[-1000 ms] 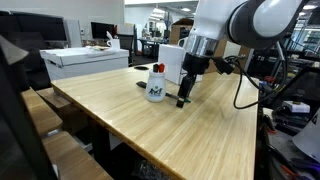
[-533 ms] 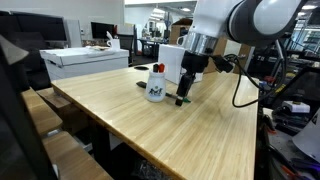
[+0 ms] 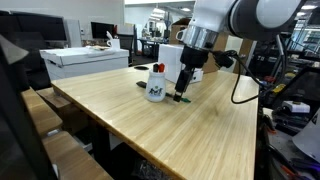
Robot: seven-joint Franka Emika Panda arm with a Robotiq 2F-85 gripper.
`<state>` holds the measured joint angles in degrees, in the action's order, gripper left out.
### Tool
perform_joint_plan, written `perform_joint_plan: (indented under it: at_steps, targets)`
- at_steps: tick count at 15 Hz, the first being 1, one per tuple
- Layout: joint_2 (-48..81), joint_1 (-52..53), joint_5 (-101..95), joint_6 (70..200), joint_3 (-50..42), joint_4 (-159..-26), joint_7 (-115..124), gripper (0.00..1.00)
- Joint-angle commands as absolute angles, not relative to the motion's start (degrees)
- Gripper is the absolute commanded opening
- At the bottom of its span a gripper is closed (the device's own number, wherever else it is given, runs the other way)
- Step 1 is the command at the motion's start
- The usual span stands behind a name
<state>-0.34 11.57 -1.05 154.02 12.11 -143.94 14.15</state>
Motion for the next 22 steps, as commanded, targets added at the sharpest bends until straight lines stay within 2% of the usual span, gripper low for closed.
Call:
perform_joint_plan:
  at_steps: [1, 22]
  targets:
    - [-3.60, 11.68, -1.60, 151.83, 12.10, -145.46, 13.78, 1.00]
    - [-3.53, 11.19, -7.41, 146.84, 11.99, -145.67, 14.10, 1.00]
